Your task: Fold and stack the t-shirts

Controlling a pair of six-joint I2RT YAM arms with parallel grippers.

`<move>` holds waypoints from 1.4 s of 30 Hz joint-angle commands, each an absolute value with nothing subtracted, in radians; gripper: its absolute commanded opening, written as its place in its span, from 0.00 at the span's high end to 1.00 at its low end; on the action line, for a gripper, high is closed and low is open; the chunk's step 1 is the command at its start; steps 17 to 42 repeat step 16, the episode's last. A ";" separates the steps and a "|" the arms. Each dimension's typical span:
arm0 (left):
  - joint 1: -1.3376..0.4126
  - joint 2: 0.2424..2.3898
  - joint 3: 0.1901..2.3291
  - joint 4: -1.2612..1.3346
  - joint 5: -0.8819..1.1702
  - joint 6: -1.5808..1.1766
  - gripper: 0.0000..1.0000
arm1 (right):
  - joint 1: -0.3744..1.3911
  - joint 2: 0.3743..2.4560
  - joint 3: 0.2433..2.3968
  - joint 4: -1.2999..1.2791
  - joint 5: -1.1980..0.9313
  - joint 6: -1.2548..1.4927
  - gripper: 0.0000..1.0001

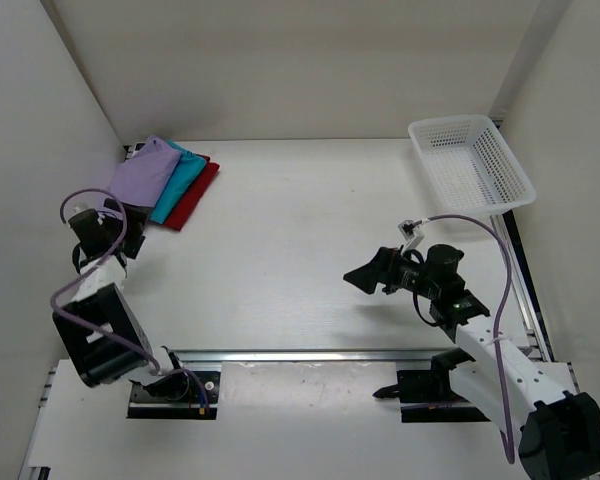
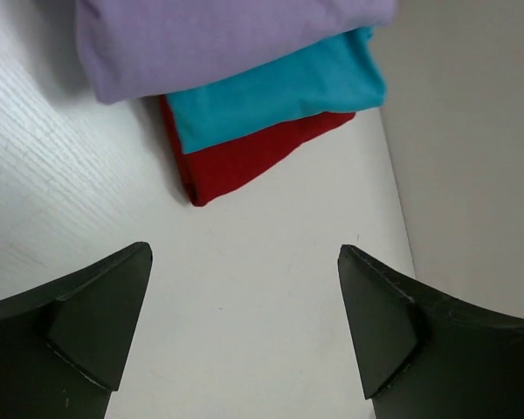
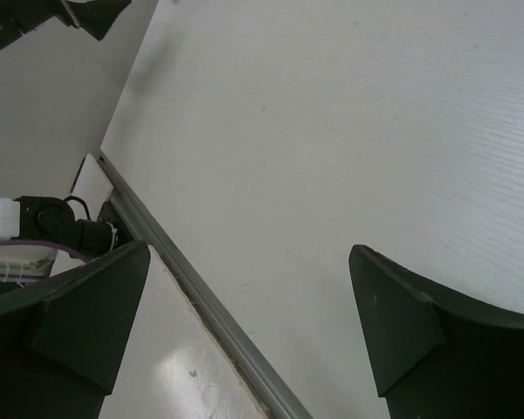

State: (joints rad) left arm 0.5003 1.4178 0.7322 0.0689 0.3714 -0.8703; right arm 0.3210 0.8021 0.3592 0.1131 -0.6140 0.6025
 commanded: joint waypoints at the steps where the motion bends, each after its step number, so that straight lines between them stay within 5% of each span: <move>1: 0.465 1.295 0.690 0.089 0.307 -0.812 0.01 | 0.351 0.764 0.347 0.150 -0.604 0.586 0.01; 7: 0.089 1.313 0.862 -0.158 0.245 -0.628 0.02 | 0.468 0.778 0.376 0.065 -0.479 0.545 0.01; 12: -0.222 1.246 0.816 -0.091 0.189 -0.621 0.01 | 0.560 0.787 0.374 0.044 -0.411 0.538 0.00; 15: -0.229 1.186 0.686 -0.021 0.258 -0.634 0.01 | 0.598 0.770 0.333 0.101 -0.405 0.568 0.00; 42: -0.218 1.183 0.689 -0.072 0.236 -0.603 0.02 | 0.604 0.773 0.327 0.106 -0.408 0.569 0.01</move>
